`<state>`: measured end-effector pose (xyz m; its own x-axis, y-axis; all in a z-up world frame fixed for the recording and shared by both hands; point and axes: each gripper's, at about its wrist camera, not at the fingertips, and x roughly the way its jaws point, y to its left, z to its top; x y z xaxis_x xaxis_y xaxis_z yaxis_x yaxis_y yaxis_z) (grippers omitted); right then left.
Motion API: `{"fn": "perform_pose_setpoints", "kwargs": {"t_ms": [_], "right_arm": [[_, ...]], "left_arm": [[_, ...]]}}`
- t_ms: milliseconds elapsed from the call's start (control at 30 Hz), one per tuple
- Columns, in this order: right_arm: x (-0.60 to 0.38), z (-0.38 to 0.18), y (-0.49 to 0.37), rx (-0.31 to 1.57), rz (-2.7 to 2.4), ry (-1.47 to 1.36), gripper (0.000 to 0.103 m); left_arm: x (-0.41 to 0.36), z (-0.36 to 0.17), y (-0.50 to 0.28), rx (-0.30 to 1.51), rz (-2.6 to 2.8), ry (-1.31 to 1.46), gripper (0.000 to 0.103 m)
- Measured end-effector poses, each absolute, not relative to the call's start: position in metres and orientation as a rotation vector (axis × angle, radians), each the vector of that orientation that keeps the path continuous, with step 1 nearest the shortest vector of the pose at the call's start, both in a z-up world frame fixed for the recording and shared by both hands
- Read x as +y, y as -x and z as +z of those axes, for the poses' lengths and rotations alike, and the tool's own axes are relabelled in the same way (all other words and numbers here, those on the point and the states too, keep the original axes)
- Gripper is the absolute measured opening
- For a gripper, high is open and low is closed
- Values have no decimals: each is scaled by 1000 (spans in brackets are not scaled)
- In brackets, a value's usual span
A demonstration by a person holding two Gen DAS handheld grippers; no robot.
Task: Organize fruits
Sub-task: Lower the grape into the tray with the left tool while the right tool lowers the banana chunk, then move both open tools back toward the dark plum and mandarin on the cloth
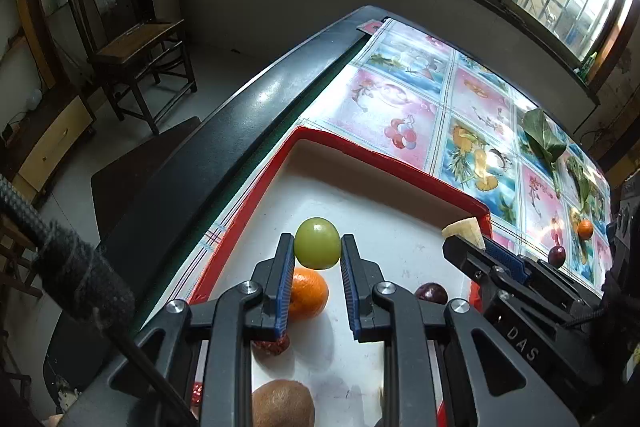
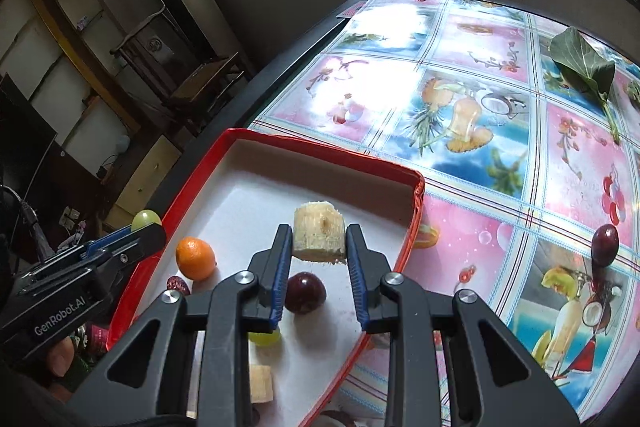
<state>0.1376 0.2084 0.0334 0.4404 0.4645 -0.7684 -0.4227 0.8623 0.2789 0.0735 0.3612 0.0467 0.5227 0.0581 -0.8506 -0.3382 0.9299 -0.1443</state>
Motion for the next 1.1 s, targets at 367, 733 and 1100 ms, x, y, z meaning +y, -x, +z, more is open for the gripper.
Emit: {"fn": "perform_pose_setpoints", "kwargs": {"t_ms": [367,733,1100], "right_arm": [[229,7,-151,1006,529,75,29],[229,7,-151,1008,544,79,34],[173,35,-125,947,515,-33,40]], "left_arm": [[361,5,-105,1136,277,280,22],[366,8,-102,1154,290,301,39],[348,36,-81,1077,276,305,52]]}}
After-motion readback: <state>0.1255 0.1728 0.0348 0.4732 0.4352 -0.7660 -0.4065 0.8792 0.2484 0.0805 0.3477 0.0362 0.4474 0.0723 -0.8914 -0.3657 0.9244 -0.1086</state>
